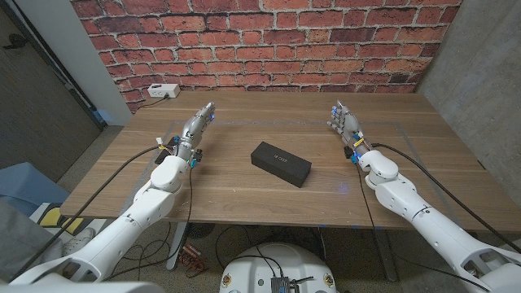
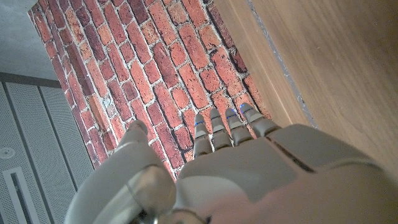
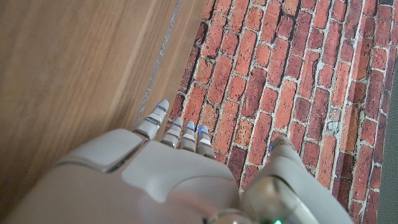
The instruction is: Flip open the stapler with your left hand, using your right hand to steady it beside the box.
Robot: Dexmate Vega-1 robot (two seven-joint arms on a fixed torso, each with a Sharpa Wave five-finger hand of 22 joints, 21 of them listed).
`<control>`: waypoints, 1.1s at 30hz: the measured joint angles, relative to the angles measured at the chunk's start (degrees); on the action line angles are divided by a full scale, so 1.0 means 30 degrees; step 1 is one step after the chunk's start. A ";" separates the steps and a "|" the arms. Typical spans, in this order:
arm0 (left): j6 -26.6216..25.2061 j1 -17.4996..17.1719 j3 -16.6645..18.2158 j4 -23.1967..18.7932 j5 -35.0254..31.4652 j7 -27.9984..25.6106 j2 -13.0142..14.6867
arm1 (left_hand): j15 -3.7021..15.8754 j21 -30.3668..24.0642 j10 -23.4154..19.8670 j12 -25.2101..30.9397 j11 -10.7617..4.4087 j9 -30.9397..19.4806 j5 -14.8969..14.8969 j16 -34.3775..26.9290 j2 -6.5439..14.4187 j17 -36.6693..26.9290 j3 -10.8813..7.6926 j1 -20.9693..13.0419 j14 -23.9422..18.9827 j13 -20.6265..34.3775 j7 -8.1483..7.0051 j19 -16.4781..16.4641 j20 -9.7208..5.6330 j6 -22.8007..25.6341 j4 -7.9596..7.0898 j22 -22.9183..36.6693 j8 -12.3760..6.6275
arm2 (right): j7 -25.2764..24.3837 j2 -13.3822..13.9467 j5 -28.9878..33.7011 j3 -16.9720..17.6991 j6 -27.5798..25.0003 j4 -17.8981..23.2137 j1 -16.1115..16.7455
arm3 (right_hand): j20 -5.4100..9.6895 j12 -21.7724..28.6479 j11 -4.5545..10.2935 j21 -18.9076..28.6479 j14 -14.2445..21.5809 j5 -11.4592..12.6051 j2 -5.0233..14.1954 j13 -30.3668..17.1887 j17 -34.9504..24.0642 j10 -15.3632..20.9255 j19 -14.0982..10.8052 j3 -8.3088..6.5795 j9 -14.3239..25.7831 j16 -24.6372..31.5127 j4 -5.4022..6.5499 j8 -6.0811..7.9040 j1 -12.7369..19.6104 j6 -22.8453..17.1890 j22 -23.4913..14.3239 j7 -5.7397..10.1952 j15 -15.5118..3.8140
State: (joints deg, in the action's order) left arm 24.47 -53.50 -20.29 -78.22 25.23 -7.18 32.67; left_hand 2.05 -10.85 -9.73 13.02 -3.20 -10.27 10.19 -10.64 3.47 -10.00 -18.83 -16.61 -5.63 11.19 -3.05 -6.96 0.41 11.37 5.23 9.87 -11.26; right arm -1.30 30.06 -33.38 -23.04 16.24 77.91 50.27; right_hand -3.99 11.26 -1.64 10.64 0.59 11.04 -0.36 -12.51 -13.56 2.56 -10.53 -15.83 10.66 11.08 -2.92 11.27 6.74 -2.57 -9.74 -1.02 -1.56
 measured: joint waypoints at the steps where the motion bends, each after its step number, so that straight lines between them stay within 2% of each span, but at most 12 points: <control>1: -0.0007 -0.0038 -0.0007 -0.0119 -0.0221 -0.0212 0.0049 | 0.0000 0.0000 0.0000 0.0000 0.0000 0.0001 0.0000 0.0000 0.0035 0.0023 -0.0031 -0.0034 0.0000 0.0000 -0.0070 -0.0041 0.0041 0.0070 0.0031 0.0000 0.0000 | 0.0000 -0.0004 0.0024 -0.0003 0.0020 -0.0018 0.0000 | -0.0001 0.0000 0.0000 0.0000 0.0000 0.0000 0.0000 0.0000 0.0000 0.0000 -0.0001 0.0000 0.0000 0.0001 0.0000 0.0000 0.0000 0.0000 0.0000 0.0000 0.0000; 7: -0.0422 -0.0266 -0.0118 -0.0862 -0.1306 -0.1144 0.0361 | 0.0056 0.0000 -0.0167 0.0000 -0.0165 0.0001 0.0000 0.0000 0.0304 0.0048 -0.0211 -0.0302 -0.0150 0.0000 -0.0198 -0.0208 0.0007 0.0197 0.0211 0.0001 0.0000 | -0.0030 -0.0030 0.0174 -0.0025 0.0129 -0.0147 -0.0017 | -0.0001 0.0000 0.0000 0.0000 0.0001 0.0000 0.0000 0.0024 -0.0001 -0.0001 0.0000 -0.0080 0.0000 0.0000 -0.0079 0.0000 0.0000 0.0001 0.0001 0.0000 0.0001; 19: -0.2391 -0.0902 -0.0089 -0.2675 -0.3571 -0.3493 0.1013 | 0.0065 -0.0150 -0.0370 0.0000 0.0039 0.0049 0.0000 0.0000 0.0149 0.0047 -0.0205 -0.0457 -0.0344 0.0002 -0.0128 -0.0309 0.0108 0.0126 0.0378 0.0002 0.0000 | 0.0055 -0.0121 0.0337 -0.0130 0.0205 -0.0614 -0.0428 | -0.0071 0.0000 0.0000 0.0000 0.0001 0.0000 0.0000 0.0088 0.0090 -0.0002 0.0068 -0.0079 0.0002 0.0000 -0.0078 0.0000 0.0000 0.0002 0.0001 -0.0001 0.0002; 22: -0.2655 -0.1055 0.0000 -0.2945 -0.3899 -0.3942 0.1100 | 0.0029 -0.0150 -0.0780 0.0095 -0.0368 0.0048 0.0000 -0.0084 -0.0024 0.0046 -0.0139 -0.0630 -0.0868 0.0002 -0.0149 -0.0558 0.0354 0.0370 0.0599 0.0002 0.0000 | 0.0083 -0.0126 0.0352 -0.0152 0.0205 -0.0693 -0.0495 | -0.0072 0.0000 0.0000 0.0000 -0.0072 0.0000 0.0000 0.0088 0.0090 -0.0002 0.0068 -0.0079 0.0003 0.0000 -0.0078 0.0000 0.0000 0.0002 0.0001 -0.0001 0.0075; 24: -0.2818 -0.1200 0.0054 -0.3137 -0.4227 -0.4352 0.1137 | 0.0063 -0.0150 -0.0829 0.0108 -0.0416 0.0048 0.0000 -0.0138 -0.0122 0.0046 -0.0209 -0.0728 -0.1030 0.0003 -0.0137 -0.0686 0.0482 0.0477 0.0670 0.0003 0.0000 | 0.0108 -0.0129 0.0362 -0.0162 0.0205 -0.0739 -0.0554 | -0.0072 0.0000 0.0000 0.0000 -0.0072 0.0000 0.0000 0.0087 0.0090 -0.0002 0.0068 -0.0079 0.0003 0.0000 -0.0078 0.0000 0.0000 0.0002 0.0001 -0.0001 0.0075; 29: -0.3328 -0.1573 0.0185 -0.3731 -0.5024 -0.5311 0.1289 | 0.0063 -0.0150 -0.0395 -0.0117 0.0013 0.0016 0.0000 -0.0138 -0.0225 0.0045 -0.0144 -0.0831 -0.1030 0.0051 0.0028 -0.0760 0.0408 0.0077 0.0749 0.0003 0.0219 | 0.0174 -0.0148 0.0364 -0.0170 0.0197 -0.0828 -0.0649 | -0.0072 0.0000 -0.0001 0.0000 -0.0072 0.0000 0.0000 0.0087 0.0166 -0.0002 0.0068 0.0000 0.0003 0.0000 -0.0156 0.0000 -0.0001 0.0003 0.0002 -0.0001 0.0075; 33: -0.3820 -0.1804 0.0260 -0.4178 -0.5677 -0.6017 0.1393 | 0.0063 -0.0150 -0.0122 -0.0207 0.0119 -0.0005 0.0000 -0.0137 -0.0327 -0.0007 -0.0070 -0.0924 -0.1030 0.0053 -0.0237 -0.0910 0.0826 -0.0187 0.0823 0.0047 0.0226 | 0.0235 -0.0151 0.0364 -0.0173 0.0196 -0.0886 -0.0698 | -0.0071 0.0000 -0.0001 0.0000 -0.0071 0.0000 0.0000 0.0147 0.0177 -0.0002 0.0068 0.0001 0.0004 0.0000 -0.0157 0.0000 0.0000 0.0003 0.0002 -0.0001 0.0075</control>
State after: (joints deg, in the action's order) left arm 13.01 -58.91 -19.51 -90.76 8.20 -25.23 36.86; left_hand 2.24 -11.30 -10.09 12.40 -2.84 -10.28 10.19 -11.06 2.49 -10.02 -19.04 -19.39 -8.72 11.35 -3.76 -9.69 2.89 10.81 7.70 10.01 -10.58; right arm -0.59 29.61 -32.28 -23.56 16.83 75.25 48.18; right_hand -4.20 11.26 -1.64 10.64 0.38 11.03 -0.36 -12.07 -13.03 2.55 -10.33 -15.82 10.67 11.08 -3.39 11.27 6.73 -2.56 -9.73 -1.02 -1.34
